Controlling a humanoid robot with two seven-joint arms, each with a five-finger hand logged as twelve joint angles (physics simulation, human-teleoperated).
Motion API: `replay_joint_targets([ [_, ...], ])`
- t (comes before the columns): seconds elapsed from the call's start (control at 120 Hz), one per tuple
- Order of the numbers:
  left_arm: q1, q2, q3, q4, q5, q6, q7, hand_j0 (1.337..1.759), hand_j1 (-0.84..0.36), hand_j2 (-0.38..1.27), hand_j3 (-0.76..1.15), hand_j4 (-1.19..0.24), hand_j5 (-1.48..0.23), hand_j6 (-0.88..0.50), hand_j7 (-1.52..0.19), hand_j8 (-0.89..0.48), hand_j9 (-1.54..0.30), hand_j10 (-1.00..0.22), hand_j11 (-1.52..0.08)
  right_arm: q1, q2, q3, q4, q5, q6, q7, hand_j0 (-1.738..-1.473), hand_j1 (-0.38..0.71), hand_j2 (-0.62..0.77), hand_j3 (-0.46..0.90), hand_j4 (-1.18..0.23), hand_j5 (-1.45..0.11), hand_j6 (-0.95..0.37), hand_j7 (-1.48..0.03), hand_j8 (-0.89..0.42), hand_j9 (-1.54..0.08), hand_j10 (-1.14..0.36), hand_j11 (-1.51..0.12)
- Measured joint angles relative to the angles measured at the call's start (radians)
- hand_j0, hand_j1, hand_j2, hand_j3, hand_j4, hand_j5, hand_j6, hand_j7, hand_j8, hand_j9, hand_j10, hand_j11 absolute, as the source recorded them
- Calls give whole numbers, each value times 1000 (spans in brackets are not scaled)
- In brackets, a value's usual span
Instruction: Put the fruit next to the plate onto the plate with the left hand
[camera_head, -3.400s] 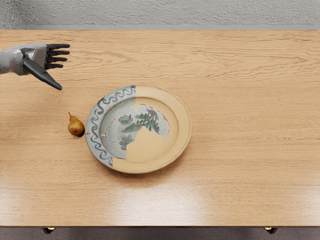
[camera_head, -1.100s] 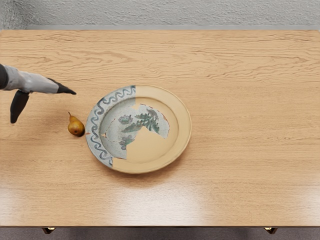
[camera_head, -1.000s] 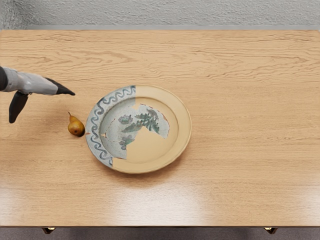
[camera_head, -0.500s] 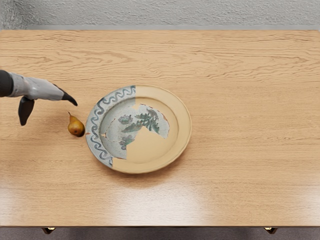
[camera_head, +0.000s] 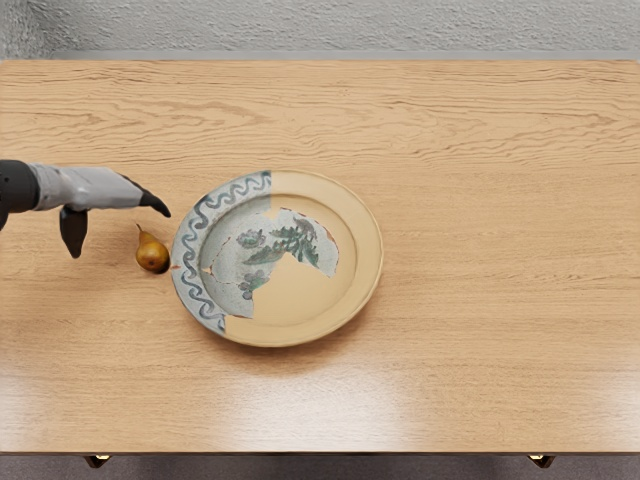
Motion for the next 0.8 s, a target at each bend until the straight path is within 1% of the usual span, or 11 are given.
replay_joint_targets([
  [0.325,31,-2,-10,2,6,41,0,1658,114,41,0,-200,-257,-201,-256,-201,-256,-199,-256,0,0,0,0,0,0,0,-1658,-320,-5,0,-24,-31,-24,-31,-24,-31,-24,-31],
  [0.475,43,-3,-7,3,39,63,0,1658,114,41,0,-200,-257,-201,-256,-201,-256,-199,-256,0,0,0,0,0,0,0,-1658,-320,-5,0,-24,-31,-24,-31,-24,-31,-24,-31],
  [0.8,71,-37,-5,9,55,78,0,1658,115,41,0,-199,-255,-200,-255,-199,-255,-198,-255,0,0,0,0,0,0,0,-1658,-320,-5,0,-24,-31,-24,-31,-24,-31,-24,-31],
])
